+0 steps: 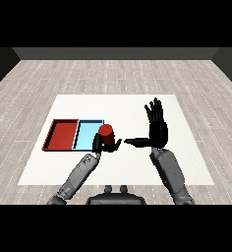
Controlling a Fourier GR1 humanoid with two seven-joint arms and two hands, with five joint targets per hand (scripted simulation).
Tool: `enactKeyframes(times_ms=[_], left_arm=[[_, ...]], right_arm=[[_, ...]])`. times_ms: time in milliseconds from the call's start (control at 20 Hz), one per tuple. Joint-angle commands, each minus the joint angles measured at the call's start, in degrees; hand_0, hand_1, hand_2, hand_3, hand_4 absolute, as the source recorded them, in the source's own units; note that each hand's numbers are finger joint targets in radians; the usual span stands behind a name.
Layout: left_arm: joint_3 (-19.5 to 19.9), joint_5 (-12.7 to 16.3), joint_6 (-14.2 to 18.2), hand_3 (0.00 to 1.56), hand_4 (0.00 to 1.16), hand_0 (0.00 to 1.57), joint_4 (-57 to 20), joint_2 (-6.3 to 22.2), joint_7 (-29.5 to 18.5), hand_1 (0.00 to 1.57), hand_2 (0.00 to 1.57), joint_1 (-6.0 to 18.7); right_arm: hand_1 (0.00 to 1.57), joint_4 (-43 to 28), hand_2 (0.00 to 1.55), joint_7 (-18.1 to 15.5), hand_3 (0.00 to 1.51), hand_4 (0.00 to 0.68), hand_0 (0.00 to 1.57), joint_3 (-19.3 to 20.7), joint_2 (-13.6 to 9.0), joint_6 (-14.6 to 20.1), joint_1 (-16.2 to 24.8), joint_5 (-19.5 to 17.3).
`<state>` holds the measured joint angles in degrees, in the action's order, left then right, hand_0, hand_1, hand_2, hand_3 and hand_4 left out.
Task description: Pick the red can and put it in the red box
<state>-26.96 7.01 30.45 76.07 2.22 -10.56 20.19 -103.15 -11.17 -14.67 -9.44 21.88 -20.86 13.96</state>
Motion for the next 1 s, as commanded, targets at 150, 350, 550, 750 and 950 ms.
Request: enactKeyframes(times_ms=[150, 350, 550, 750, 950], left_arm=[[4.62, -2.67, -1.45, 1.46, 1.12, 1.57, 6.74, 5.94, 5.08, 1.57, 1.57, 0.75], [8.14, -2.45, -3.87, 1.46, 1.11, 1.57, 8.49, 11.63, 5.33, 1.57, 1.56, -2.11], [11.88, -4.10, -3.67, 1.42, 1.12, 1.57, 7.90, 15.13, 10.28, 1.57, 1.56, 2.32], [13.53, -8.73, -3.44, 1.44, 1.13, 1.57, 4.90, 18.11, 12.52, 1.57, 1.55, 4.04], [19.09, -7.43, -8.43, 1.39, 1.11, 1.44, -5.61, 23.51, 11.79, 1.44, 1.46, 8.66]], right_arm=[[0.00, 6.42, 0.00, -5.67, 0.00, 0.000, 0.00, 8.84, -1.64, -6.56, 4.35, 4.76], [0.00, 7.22, 0.00, -7.98, 0.00, 0.000, 0.00, 11.58, -4.63, -10.47, 11.69, 6.04], [0.00, 11.17, 0.00, -10.25, 0.00, 0.000, 0.00, 10.30, -5.09, -10.90, 15.40, 2.25], [0.00, 12.34, 0.00, -10.53, 0.00, 0.000, 0.00, 12.00, -4.33, -12.00, 16.66, 3.71], [0.00, 13.50, 0.00, -13.49, 0.00, 0.000, 0.00, 10.98, -3.35, -13.12, 21.74, 2.96]])
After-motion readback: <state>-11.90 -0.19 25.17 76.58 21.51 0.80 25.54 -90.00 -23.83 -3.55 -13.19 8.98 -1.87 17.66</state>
